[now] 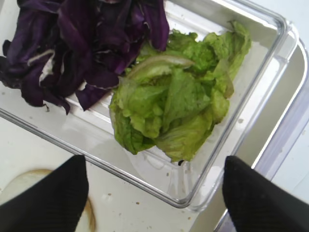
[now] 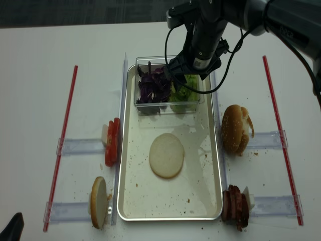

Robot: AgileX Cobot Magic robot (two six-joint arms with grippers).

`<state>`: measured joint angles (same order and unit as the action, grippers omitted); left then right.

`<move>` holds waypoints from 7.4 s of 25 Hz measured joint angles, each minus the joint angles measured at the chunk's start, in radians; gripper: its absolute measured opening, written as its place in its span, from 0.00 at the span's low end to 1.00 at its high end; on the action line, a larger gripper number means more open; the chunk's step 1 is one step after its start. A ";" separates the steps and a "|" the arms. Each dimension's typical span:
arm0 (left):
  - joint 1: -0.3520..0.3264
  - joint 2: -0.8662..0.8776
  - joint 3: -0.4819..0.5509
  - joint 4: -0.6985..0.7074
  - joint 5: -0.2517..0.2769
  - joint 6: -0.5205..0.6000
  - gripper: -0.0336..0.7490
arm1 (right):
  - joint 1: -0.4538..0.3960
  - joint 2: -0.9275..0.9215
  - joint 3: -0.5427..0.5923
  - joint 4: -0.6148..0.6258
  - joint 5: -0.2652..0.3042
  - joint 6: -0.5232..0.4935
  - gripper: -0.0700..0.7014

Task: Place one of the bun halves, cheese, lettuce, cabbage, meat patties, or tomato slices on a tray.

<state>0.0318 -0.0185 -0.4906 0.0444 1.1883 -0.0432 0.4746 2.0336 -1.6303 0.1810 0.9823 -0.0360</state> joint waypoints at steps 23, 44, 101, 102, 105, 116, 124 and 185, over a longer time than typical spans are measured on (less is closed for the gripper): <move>0.000 0.000 0.000 0.000 0.000 0.000 0.76 | 0.000 0.199 -0.157 -0.010 0.012 -0.035 0.68; 0.000 0.000 0.000 0.000 0.000 0.000 0.76 | 0.000 0.192 -0.159 -0.035 0.022 -0.038 0.16; 0.000 0.000 0.000 0.000 0.000 0.000 0.76 | 0.281 -0.158 0.297 0.038 -0.073 -0.051 0.16; 0.000 0.000 0.000 0.000 0.000 0.000 0.76 | 0.289 -0.152 0.297 0.040 -0.077 -0.051 0.16; 0.000 0.000 0.000 0.000 0.000 0.000 0.76 | 0.293 -0.132 0.295 0.042 -0.084 -0.051 0.16; 0.000 0.000 0.000 0.000 0.000 0.000 0.76 | 0.294 -0.057 0.294 0.056 -0.138 -0.057 0.16; 0.000 0.000 0.000 0.000 0.000 0.000 0.76 | 0.294 -0.039 0.294 0.046 -0.187 -0.062 0.16; 0.000 0.000 0.000 0.000 0.000 0.000 0.76 | -0.459 -0.123 0.063 -0.090 -0.005 0.016 0.99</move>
<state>0.0318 -0.0185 -0.4906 0.0444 1.1883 -0.0432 0.0158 1.9108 -1.5676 0.0915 0.9775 -0.0197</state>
